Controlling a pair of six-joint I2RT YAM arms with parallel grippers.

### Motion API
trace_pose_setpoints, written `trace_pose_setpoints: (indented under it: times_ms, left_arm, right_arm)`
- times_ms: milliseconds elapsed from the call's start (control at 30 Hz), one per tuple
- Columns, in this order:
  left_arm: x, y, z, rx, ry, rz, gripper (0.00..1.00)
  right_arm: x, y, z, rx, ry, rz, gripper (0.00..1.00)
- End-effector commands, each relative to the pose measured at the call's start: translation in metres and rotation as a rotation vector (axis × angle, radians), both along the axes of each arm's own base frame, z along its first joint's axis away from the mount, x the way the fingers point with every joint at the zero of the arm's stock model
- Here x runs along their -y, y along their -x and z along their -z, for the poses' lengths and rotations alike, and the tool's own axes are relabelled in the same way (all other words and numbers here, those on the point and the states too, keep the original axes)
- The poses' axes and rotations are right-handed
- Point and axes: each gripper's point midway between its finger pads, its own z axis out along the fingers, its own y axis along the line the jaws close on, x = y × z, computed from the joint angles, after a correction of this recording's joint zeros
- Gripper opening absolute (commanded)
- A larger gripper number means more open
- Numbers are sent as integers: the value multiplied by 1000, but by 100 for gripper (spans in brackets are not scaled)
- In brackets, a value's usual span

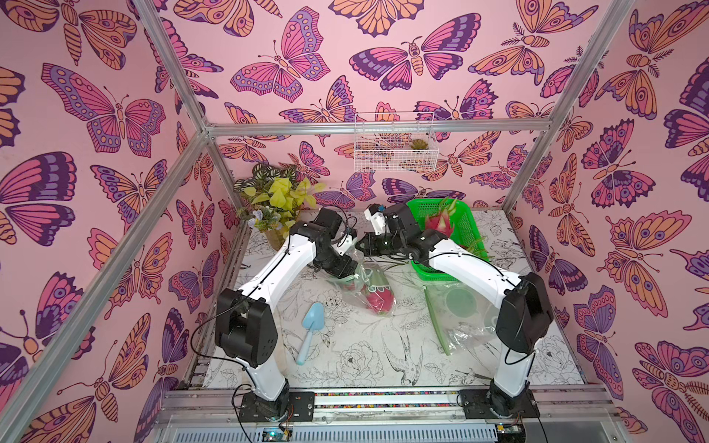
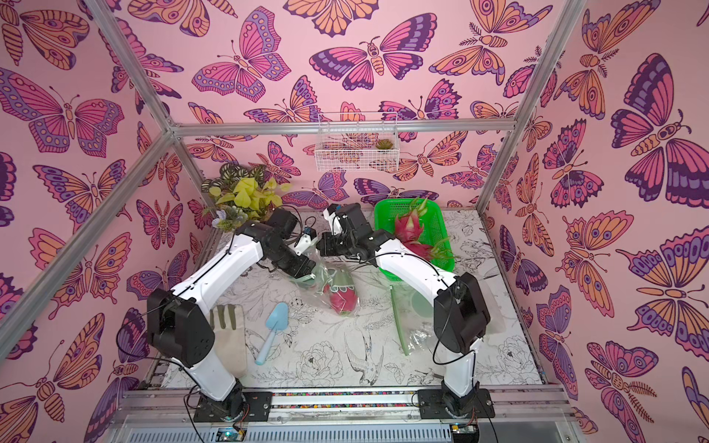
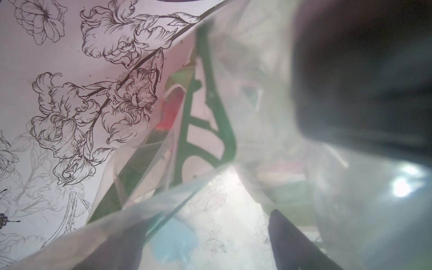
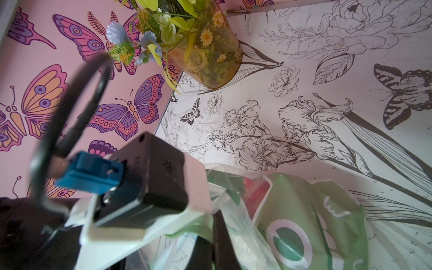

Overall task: Open the zip-top bag and take out the dragon fruit
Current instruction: Pick up the dragon fruit from the zipper food storage bag.

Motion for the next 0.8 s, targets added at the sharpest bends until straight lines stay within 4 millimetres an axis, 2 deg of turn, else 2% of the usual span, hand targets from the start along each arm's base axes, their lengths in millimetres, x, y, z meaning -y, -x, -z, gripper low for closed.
trace_pose_setpoints:
  times_ms: [0,100,267,467,633,767]
  left_arm:
    - [6,24,19,-93,-28,104,83]
    - [7,34,25,-145,-19,121,80]
    - [2,47,33,-205,-39,113,62]
    - [-14,47,42,-200,-121,93,54]
    - [-13,41,26,-147,-103,78,52]
    - [-27,32,9,-60,-169,37,53]
  right_arm:
    - [-10,-5,-18,50,-68,-18,0]
    - [-12,-6,-15,43,-67,-21,0]
    - [-15,-5,-12,31,-74,-33,0]
    - [-16,-4,-8,21,-76,-36,0]
    - [-20,-4,1,9,-80,-38,0]
    - [-22,-5,14,-19,-75,-33,0]
